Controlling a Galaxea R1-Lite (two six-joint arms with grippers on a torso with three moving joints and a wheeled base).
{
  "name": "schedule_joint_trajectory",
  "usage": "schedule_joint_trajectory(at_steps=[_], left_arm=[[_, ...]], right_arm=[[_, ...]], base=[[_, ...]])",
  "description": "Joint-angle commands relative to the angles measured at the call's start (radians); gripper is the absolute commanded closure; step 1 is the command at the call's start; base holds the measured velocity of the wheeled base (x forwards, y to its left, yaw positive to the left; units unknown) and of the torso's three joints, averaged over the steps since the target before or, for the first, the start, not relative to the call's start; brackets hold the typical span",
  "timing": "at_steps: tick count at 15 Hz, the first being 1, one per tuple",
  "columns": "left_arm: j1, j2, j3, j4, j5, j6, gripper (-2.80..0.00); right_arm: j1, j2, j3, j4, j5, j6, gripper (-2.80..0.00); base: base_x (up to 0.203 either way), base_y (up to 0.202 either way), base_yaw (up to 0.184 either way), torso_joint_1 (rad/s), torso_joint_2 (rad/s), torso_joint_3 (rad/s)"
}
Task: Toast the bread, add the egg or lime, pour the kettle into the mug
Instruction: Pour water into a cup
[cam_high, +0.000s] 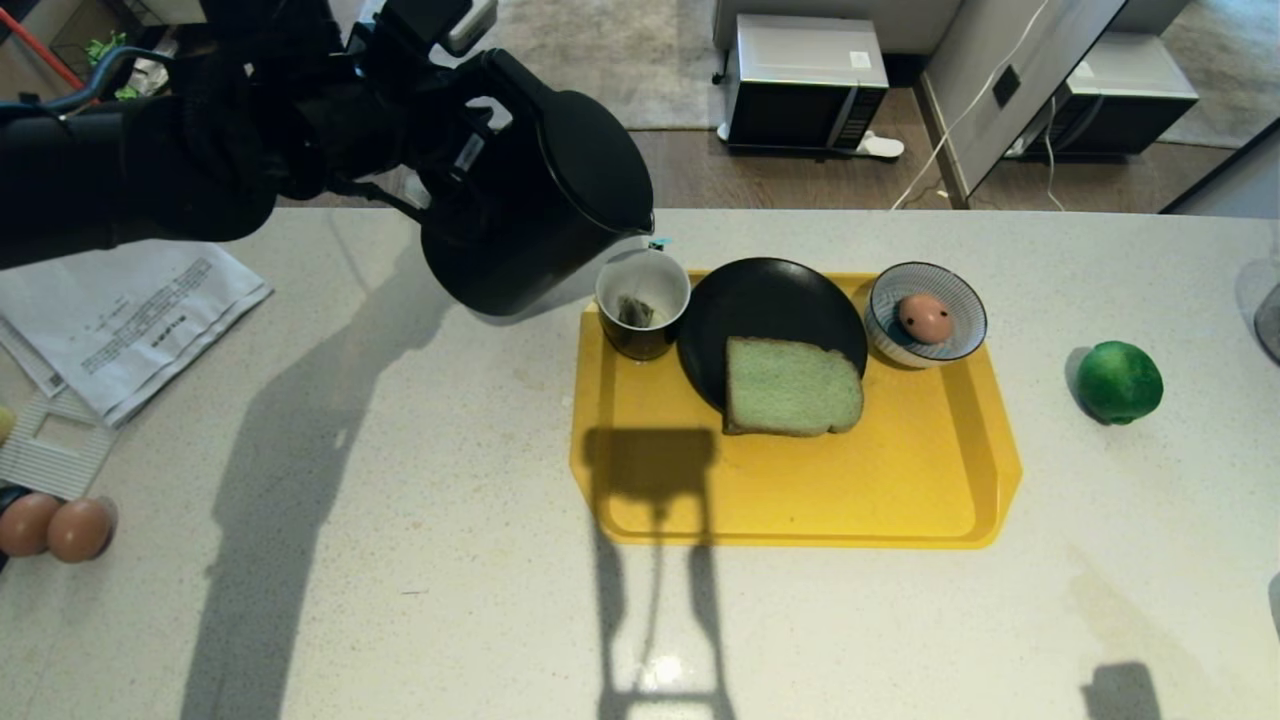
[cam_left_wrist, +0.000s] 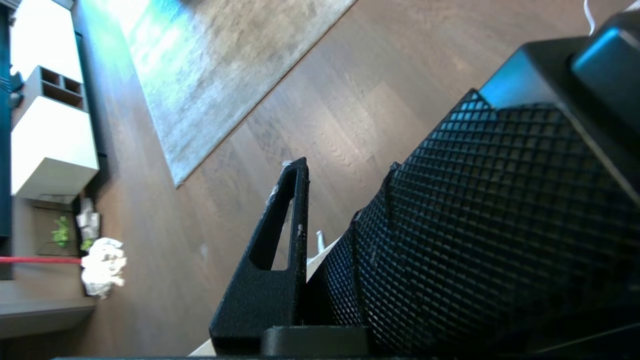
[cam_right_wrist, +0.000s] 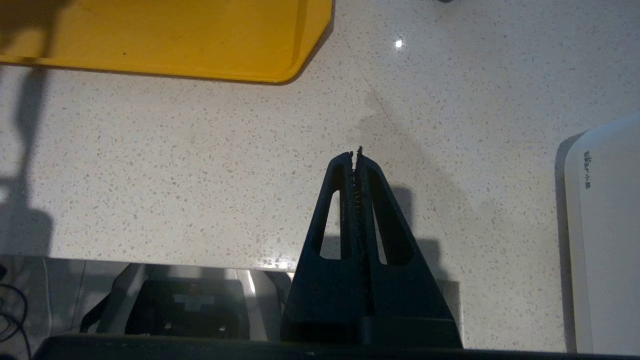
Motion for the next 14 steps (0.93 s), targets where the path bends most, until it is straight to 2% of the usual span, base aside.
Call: schedule_joint_trajectory(at_steps=[1, 9, 14], left_arm=[[-0.017, -0.019, 0.001, 0.021, 0.036, 0.031, 0.0], [-0.051, -0.047, 0.003, 0.086, 0.101, 0.079, 0.0], [-0.068, -0.074, 0.003, 0.191, 0.151, 0.12, 0.0]], right_arm=[[0.0, 0.0, 0.001, 0.0, 0.0, 0.0, 0.0], [0.0, 0.0, 0.001, 0.0, 0.0, 0.0, 0.0], [0.0, 0.0, 0.001, 0.0, 0.0, 0.0, 0.0]], base=[[0.0, 0.0, 0.0, 0.0, 0.0, 0.0], [0.0, 0.0, 0.0, 0.0, 0.0, 0.0], [0.0, 0.0, 0.0, 0.0, 0.0, 0.0]])
